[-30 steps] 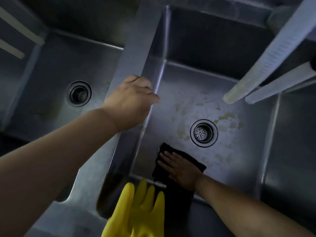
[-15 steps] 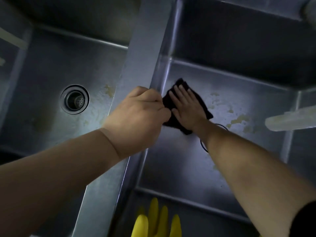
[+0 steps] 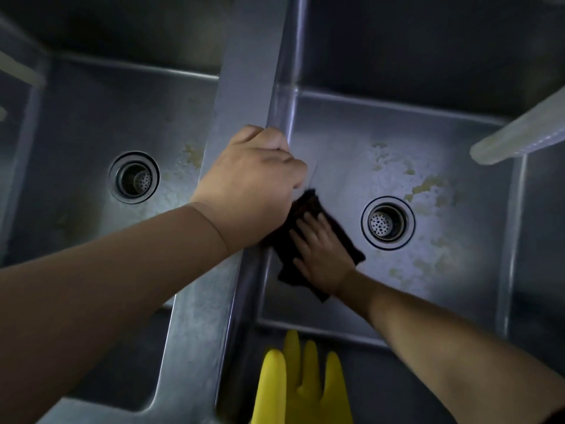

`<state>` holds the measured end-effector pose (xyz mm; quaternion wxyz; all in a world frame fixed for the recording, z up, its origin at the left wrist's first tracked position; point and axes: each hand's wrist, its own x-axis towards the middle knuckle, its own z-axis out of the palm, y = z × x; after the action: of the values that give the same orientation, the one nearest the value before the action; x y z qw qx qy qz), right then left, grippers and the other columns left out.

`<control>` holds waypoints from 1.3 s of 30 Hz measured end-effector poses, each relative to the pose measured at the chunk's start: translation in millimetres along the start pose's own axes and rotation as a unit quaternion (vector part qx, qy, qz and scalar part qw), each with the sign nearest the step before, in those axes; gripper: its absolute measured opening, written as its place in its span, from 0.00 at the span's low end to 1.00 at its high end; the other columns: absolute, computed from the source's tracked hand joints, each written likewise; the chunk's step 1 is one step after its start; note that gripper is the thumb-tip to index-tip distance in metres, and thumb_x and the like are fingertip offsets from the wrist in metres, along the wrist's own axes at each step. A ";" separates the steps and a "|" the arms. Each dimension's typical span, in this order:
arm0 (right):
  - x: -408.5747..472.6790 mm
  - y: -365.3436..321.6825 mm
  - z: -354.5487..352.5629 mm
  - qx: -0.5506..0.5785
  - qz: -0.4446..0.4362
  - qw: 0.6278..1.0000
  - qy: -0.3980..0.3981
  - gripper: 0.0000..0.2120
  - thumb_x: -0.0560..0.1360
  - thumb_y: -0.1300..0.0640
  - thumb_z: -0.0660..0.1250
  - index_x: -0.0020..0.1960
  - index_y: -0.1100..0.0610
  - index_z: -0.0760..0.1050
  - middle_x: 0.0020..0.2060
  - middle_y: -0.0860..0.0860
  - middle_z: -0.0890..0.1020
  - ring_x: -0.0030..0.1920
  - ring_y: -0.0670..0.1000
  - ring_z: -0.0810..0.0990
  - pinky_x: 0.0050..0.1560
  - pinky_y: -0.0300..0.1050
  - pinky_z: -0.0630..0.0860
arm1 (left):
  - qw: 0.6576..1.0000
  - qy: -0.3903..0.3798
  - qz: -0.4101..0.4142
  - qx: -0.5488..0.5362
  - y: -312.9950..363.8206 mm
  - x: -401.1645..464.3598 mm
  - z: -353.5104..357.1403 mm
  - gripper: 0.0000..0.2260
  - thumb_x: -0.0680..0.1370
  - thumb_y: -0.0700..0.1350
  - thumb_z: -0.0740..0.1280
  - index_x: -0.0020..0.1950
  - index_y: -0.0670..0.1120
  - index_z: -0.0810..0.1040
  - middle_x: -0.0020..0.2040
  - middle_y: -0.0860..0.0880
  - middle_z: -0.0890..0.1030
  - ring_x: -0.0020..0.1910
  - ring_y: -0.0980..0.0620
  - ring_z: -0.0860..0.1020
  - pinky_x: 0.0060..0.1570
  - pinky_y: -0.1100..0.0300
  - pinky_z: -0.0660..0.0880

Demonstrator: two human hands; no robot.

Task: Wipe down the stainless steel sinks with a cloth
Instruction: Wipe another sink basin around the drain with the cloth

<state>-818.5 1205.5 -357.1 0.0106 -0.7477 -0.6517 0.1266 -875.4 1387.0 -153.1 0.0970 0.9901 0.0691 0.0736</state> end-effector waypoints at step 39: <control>132.5 137.5 -40.0 -0.016 0.151 0.988 0.022 0.31 0.79 0.48 0.50 0.77 0.59 0.48 0.77 0.58 0.52 0.77 0.55 0.46 0.76 0.52 0.40 | 0.982 -0.141 -0.015 0.124 13.8 7.4 -2.2 0.04 0.67 0.40 0.64 0.33 0.49 0.75 0.31 0.51 0.78 0.42 0.45 0.78 0.50 0.54 0.69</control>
<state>-661.0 1320.4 -366.5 -0.0059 -0.8404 -0.5327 0.0996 -866.8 1375.1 -147.2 -0.0171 0.9938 0.0779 -0.0772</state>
